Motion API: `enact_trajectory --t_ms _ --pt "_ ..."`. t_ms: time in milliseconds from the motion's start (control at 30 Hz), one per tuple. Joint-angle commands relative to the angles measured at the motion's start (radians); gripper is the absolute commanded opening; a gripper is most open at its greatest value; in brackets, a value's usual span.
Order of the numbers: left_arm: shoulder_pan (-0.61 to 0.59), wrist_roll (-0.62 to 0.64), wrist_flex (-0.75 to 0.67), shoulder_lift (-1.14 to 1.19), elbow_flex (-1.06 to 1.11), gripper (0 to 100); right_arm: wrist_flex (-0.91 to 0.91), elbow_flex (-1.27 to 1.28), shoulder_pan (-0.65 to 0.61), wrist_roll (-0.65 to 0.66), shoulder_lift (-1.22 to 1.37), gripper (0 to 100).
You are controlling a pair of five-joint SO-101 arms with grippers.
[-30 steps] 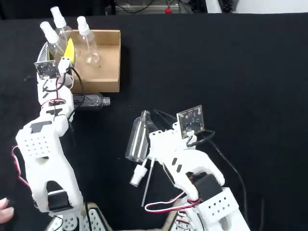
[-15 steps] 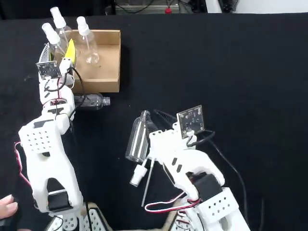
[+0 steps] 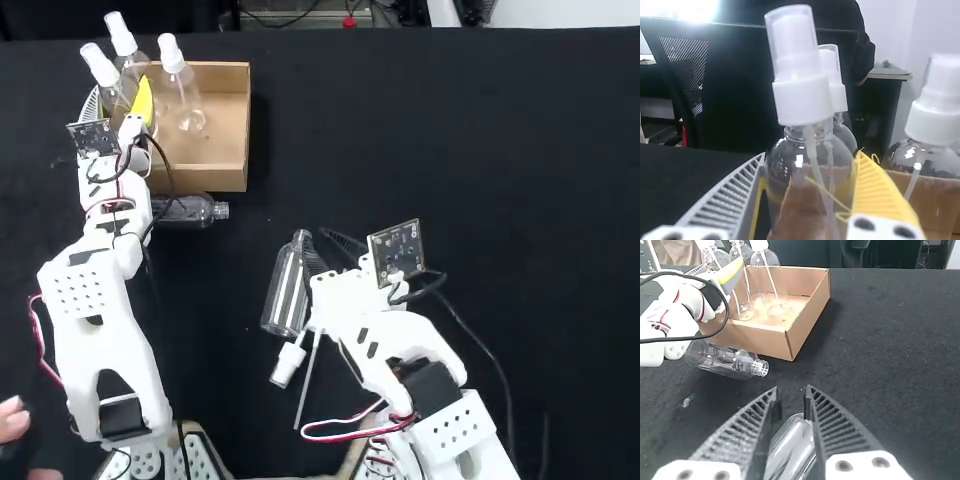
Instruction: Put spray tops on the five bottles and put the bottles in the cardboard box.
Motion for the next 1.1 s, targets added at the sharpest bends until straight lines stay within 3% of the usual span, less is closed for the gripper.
enact_trajectory --t_ms 0,900,1067 --pt "-0.015 0.012 0.009 -0.011 -0.028 25 -0.029 -0.01 0.018 -0.005 -0.018 8.2" --pt "-0.021 0.011 0.009 -0.011 -0.004 25 -0.029 -0.01 0.018 -0.003 -0.018 8.2" --pt "-0.019 0.015 0.072 -0.011 -0.004 37 -0.029 -0.01 0.018 -0.003 -0.018 8.2"
